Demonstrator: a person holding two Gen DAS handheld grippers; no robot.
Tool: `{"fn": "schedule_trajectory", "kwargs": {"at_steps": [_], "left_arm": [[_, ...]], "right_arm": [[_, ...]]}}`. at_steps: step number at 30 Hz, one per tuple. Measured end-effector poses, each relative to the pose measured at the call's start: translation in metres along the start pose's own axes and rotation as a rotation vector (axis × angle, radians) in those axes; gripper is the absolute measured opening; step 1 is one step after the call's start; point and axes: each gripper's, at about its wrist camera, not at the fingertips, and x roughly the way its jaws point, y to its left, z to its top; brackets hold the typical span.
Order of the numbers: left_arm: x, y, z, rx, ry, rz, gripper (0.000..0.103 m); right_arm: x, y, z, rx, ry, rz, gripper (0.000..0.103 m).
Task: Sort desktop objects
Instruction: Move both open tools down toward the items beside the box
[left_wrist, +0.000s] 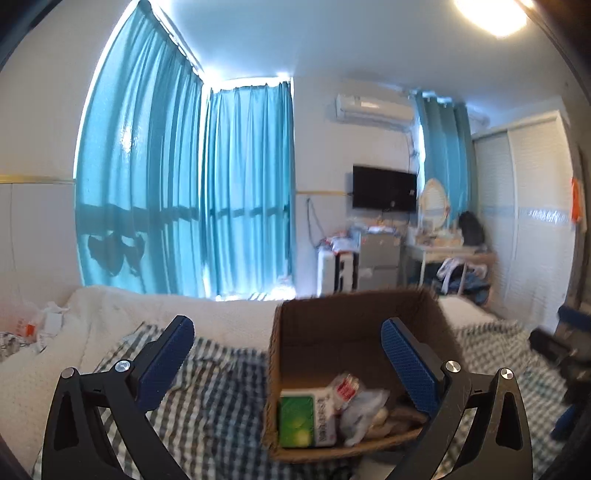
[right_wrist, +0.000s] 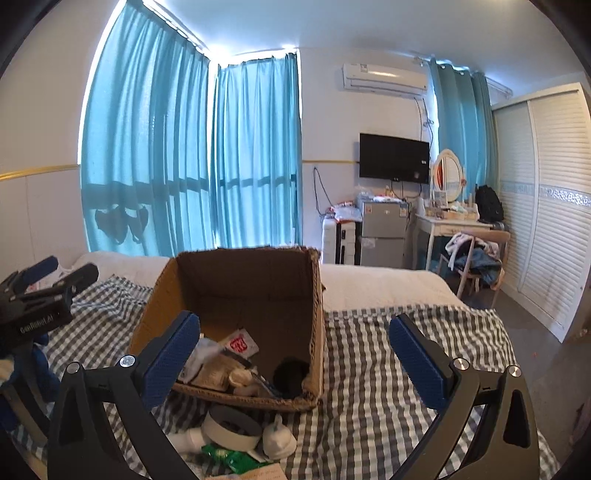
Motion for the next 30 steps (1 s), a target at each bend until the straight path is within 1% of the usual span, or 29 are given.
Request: {"fn": "schedule_trajectory", "kwargs": {"at_steps": [6,8,11,18,24,25,30], "left_arm": [[0.009,0.002,-0.028,-0.002,0.075,0.010,0.103],[0.010,0.002,-0.038,0.003,0.094,0.001,0.103],[0.012,-0.001,-0.049,0.023,0.131,-0.016,0.103],[0.020,-0.011,-0.086,0.070,0.214,0.007,0.103],[0.033,-0.015,-0.104,0.086,0.307,-0.039,0.103],[0.036,-0.018,-0.109,0.096,0.332,-0.056,0.103],[0.044,-0.027,-0.128,0.139,0.401,-0.086,0.103]], "right_arm": [[0.004,-0.002,-0.021,0.006,0.034,0.021,0.103],[0.008,-0.001,-0.027,0.007,0.046,0.019,0.103],[0.015,0.001,-0.039,0.005,0.076,0.027,0.103],[0.028,0.013,-0.064,-0.028,0.143,0.072,0.103],[0.043,0.015,-0.083,-0.040,0.214,0.093,0.103],[0.045,0.016,-0.084,-0.043,0.222,0.094,0.103],[0.055,0.016,-0.095,-0.042,0.266,0.109,0.103]]}}
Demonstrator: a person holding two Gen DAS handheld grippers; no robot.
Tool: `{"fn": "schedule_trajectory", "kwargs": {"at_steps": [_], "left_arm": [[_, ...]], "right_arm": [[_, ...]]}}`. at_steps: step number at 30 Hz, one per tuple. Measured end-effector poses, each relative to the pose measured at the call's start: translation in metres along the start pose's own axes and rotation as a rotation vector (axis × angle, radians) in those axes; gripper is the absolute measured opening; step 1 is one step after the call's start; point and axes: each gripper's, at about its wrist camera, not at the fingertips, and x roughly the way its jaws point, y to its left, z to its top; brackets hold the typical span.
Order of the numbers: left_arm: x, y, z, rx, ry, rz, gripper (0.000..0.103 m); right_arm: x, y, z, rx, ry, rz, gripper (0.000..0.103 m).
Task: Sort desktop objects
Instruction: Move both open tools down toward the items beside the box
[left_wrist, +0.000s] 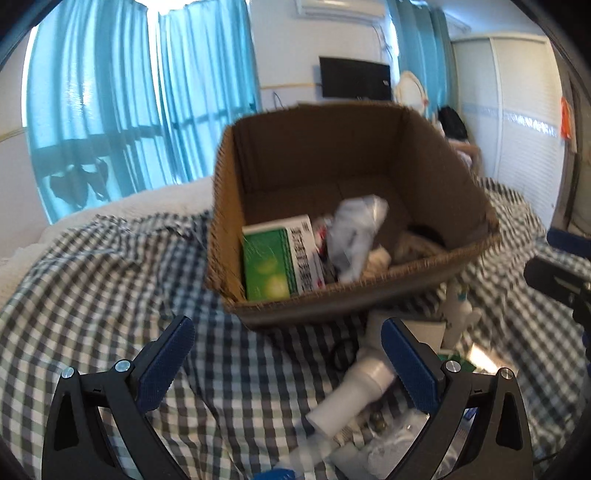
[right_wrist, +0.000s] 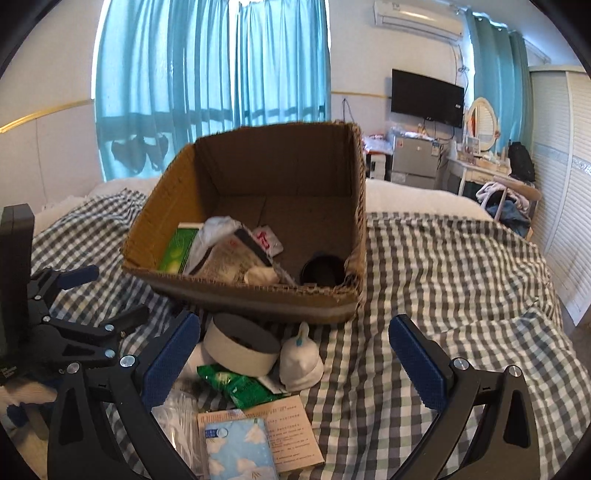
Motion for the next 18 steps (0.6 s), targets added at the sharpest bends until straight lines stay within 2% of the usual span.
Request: {"fn": "schedule_trajectory", "kwargs": {"at_steps": [18], "left_arm": [[0.049,-0.014,-0.026,0.025,0.172,-0.121,0.102]], "right_arm": [[0.045,-0.003,-0.021,0.015,0.142,0.026,0.095]]}}
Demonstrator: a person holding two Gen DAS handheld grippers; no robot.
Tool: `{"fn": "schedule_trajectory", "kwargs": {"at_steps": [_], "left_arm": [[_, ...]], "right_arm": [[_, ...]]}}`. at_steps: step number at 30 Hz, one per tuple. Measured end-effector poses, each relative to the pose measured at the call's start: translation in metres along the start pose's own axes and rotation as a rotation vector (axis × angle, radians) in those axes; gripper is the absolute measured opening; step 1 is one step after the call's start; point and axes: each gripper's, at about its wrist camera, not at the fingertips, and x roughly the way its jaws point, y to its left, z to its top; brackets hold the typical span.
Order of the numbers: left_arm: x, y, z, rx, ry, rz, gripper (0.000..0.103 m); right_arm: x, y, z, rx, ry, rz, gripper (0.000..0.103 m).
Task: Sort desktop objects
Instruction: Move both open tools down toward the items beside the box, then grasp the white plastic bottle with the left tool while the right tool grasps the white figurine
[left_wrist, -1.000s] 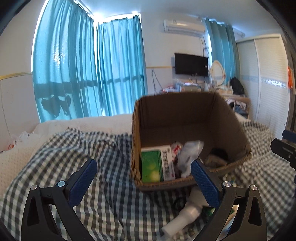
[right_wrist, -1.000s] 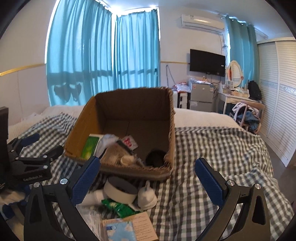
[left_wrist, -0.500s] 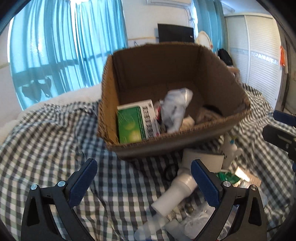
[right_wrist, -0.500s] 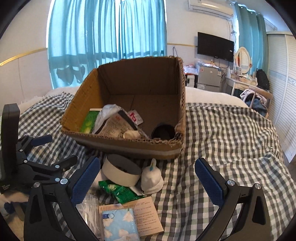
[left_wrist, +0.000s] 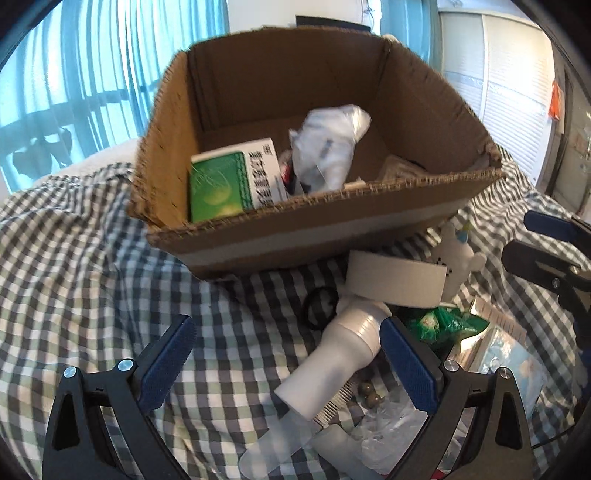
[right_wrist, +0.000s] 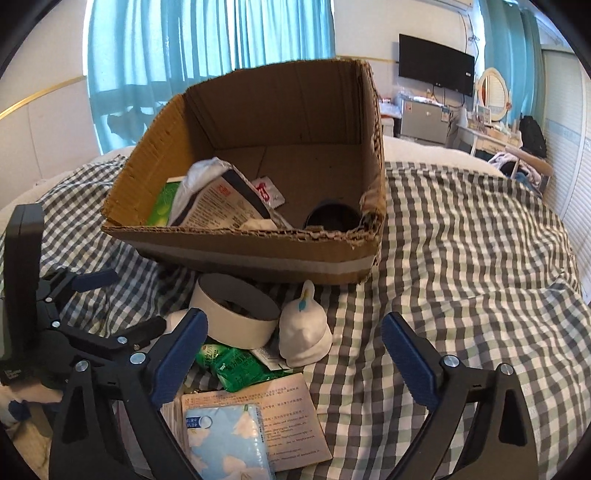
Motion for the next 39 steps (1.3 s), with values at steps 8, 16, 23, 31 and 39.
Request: {"fn": "schedule_trajectory", "kwargs": {"at_steps": [8,16,23,31,39], "left_arm": [[0.028,-0.009,-0.004,0.008,0.068,-0.035,0.102],[0.049,-0.015,-0.007,-0.030,0.174,-0.159,0.096],[0.055,-0.032,-0.010,0.001,0.204,-0.233,0.044],[0.043,-0.039,-0.013,0.019,0.178,-0.222,0.043],[0.021,-0.043,-0.017,0.027,0.145,-0.196,0.043]], "right_arm": [[0.022,-0.004,0.001,0.026,0.040,0.015,0.093],[0.041,-0.006,0.002,0.048,0.071,0.026,0.093],[0.054,-0.009,0.001,0.084,0.100,0.071,0.049],[0.046,-0.007,-0.002,0.066,0.103,0.045,0.034],[0.020,-0.006,-0.001,0.046,0.061,0.036,0.034]]}}
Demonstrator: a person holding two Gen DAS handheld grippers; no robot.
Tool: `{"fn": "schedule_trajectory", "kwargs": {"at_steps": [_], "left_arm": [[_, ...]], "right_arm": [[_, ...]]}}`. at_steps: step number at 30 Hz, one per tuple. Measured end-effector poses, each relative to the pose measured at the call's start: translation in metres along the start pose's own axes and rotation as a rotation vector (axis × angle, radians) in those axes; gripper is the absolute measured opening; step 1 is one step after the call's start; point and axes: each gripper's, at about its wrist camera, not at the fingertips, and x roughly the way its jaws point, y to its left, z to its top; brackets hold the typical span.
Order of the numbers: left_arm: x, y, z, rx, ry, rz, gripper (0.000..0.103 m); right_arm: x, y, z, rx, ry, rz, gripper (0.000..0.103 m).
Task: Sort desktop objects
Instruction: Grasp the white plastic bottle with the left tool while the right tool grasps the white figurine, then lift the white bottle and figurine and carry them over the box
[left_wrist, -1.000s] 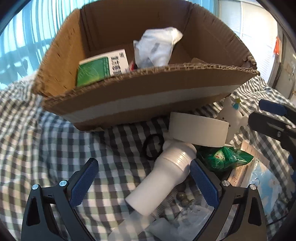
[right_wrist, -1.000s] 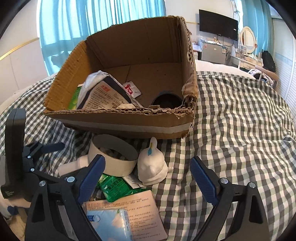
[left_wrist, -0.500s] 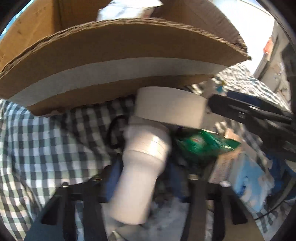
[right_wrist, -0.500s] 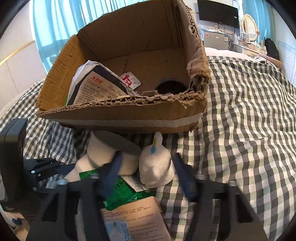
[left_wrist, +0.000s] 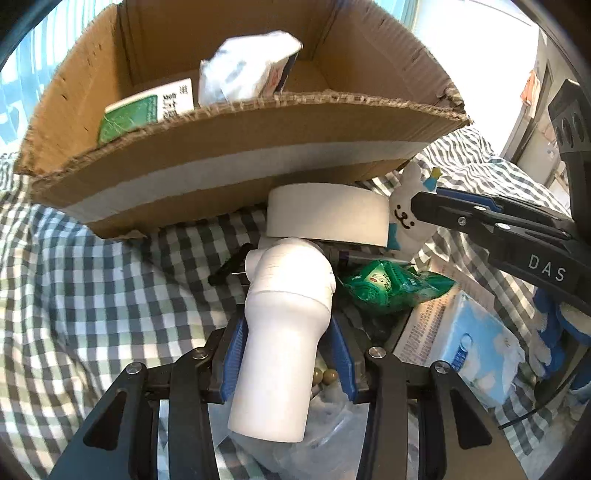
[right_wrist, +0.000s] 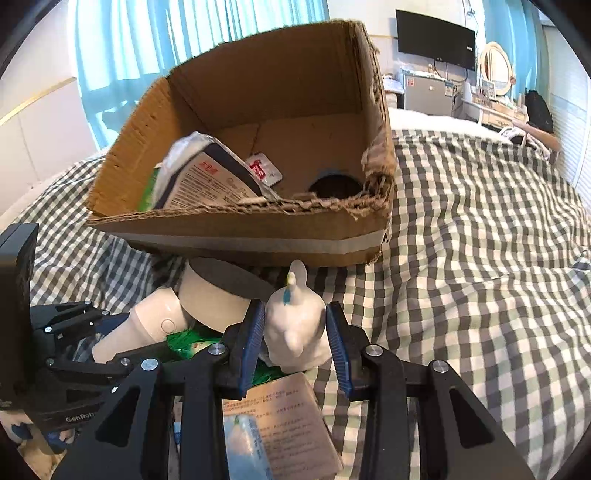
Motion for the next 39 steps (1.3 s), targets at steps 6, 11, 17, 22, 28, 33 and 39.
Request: {"fn": "schedule_trajectory", "kwargs": {"at_steps": [6,11,17,22,28,33,39], "left_arm": [[-0.020,-0.003,-0.005,-0.001,-0.027,0.006,0.043],[-0.029,0.003,0.006,0.012,-0.062,0.008,0.043],[-0.046,0.002,0.006,0.006,-0.111,0.022,0.043],[-0.069,0.008,0.003,-0.008,-0.156,0.037,0.043],[-0.091,0.010,0.001,-0.032,-0.222,0.065,0.043],[-0.119,0.007,0.005,-0.048,-0.286,0.077,0.043],[-0.149,0.006,0.011,-0.055,-0.356,0.088,0.043]], "right_arm": [[-0.017,0.009,0.001,-0.028,-0.037,-0.003,0.034],[-0.033,0.015,0.005,-0.051,-0.073,-0.002,0.034],[-0.050,0.021,0.011,-0.067,-0.123,0.007,0.034],[-0.064,0.026,0.016,-0.080,-0.160,0.017,0.034],[-0.089,0.044,0.019,-0.105,-0.219,0.029,0.034],[-0.109,0.054,0.019,-0.121,-0.261,0.033,0.033],[-0.129,0.061,0.024,-0.138,-0.303,0.038,0.032]]}}
